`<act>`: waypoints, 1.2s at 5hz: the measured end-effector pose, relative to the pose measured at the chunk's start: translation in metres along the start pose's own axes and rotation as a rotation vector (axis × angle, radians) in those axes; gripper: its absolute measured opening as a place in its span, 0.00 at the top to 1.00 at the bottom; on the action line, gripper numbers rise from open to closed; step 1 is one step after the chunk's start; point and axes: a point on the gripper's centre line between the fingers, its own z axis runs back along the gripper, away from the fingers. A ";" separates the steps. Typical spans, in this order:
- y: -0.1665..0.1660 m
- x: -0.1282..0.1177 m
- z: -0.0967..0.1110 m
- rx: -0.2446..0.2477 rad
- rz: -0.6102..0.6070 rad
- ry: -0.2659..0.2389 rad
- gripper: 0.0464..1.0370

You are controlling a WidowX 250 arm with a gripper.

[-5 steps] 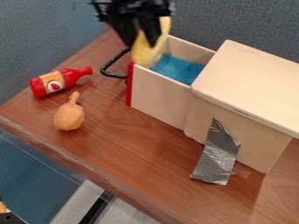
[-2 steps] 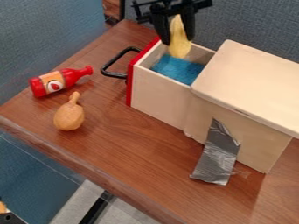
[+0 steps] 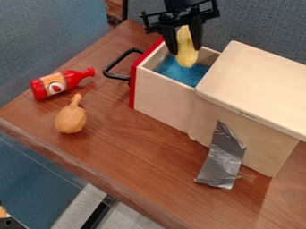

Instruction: Remove the object out of the table and put it on the left box

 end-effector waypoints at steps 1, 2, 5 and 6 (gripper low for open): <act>-0.004 0.001 0.000 0.004 -0.043 -0.013 0.21; -0.008 0.001 0.000 0.030 -0.104 -0.031 0.03; 0.000 -0.006 0.022 0.221 -0.420 -0.058 0.04; 0.008 -0.011 0.017 0.269 -0.481 -0.026 0.04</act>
